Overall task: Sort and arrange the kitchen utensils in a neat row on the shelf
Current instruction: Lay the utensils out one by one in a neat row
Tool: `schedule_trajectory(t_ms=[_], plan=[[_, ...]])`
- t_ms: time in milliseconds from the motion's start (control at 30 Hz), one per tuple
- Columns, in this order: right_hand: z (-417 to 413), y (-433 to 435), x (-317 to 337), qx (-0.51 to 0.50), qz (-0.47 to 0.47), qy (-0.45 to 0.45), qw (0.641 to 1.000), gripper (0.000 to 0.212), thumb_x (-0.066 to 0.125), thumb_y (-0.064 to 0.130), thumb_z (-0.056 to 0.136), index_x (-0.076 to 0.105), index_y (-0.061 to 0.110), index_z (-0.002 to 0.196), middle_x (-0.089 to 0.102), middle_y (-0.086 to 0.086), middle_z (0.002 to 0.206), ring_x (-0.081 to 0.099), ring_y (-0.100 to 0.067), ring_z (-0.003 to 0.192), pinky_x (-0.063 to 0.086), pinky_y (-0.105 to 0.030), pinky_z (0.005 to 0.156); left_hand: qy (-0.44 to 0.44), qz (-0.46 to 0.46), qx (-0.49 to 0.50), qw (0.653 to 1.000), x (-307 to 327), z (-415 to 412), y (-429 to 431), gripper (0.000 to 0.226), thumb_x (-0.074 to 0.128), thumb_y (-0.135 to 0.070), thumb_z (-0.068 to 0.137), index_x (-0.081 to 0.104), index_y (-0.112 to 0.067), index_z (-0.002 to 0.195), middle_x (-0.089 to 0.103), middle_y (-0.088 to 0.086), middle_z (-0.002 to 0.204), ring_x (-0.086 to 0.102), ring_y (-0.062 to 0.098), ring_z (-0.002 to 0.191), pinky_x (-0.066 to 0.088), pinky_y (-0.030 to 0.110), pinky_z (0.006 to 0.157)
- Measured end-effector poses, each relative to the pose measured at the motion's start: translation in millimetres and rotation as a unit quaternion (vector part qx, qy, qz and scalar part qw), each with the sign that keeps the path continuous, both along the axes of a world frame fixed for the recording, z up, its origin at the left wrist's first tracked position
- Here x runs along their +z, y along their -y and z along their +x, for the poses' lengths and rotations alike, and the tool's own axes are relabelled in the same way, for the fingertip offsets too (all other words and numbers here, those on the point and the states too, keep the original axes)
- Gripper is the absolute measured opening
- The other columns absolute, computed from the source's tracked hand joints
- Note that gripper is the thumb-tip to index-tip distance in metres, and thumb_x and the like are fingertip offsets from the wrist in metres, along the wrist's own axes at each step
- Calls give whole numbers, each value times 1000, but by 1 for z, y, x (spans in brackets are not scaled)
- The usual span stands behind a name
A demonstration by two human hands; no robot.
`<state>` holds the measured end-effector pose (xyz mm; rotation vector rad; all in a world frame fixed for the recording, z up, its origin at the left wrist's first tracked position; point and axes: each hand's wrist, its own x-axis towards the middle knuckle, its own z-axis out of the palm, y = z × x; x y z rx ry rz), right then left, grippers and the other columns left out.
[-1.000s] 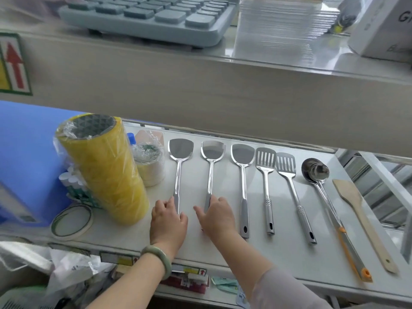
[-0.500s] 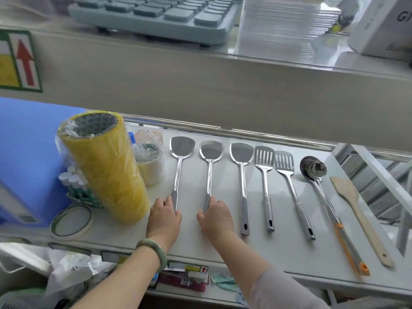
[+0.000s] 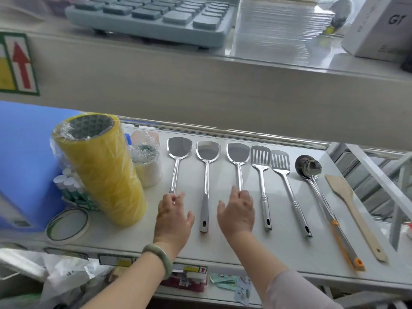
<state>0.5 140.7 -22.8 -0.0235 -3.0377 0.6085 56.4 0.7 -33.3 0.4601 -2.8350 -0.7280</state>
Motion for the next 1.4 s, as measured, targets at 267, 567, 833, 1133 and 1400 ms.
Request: schedule_trajectory(t_ms=[267, 567, 833, 1133, 1400], plan=[[2, -30, -2, -35, 28, 108, 993, 40, 42, 22, 89, 48, 3, 124, 52, -13, 126, 52, -29, 116, 42, -32, 95, 120, 48, -47, 991, -1, -10, -47, 67, 53, -41, 87, 30, -10, 142, 41, 10, 131, 47, 25, 119, 39, 32, 104], [9, -38, -7, -24, 14, 94, 995, 48, 42, 24, 91, 41, 5, 135, 51, -10, 128, 52, -27, 117, 42, -31, 95, 140, 47, -33, 988, -6, -8, -45, 57, 48, -36, 89, 36, -8, 138, 47, 11, 126, 50, 25, 114, 43, 31, 99], [9, -57, -4, -48, -70, 29, 996, 49, 42, 31, 94, 42, 12, 138, 49, -12, 132, 49, -28, 121, 41, -35, 99, 44, -15, -71, 996, 5, -5, -53, 65, 50, -41, 89, 25, -17, 144, 37, 6, 126, 40, 21, 117, 35, 28, 105], [-15, -167, 3, -139, 15, 44, 989, 40, 48, 23, 89, 55, 8, 125, 53, -17, 118, 49, -33, 112, 43, -35, 93, 24, 25, -185, 982, 20, -35, -145, 45, 49, -30, 93, 43, -14, 135, 47, 7, 127, 52, 23, 114, 39, 28, 102], [-27, -196, -3, -77, 8, 70, 995, 32, 47, 25, 89, 62, 8, 111, 61, -14, 108, 56, -28, 102, 44, -30, 84, 154, -24, -100, 983, 17, -61, -196, 40, 45, -36, 94, 51, -6, 119, 52, 15, 123, 49, 29, 118, 35, 35, 104]])
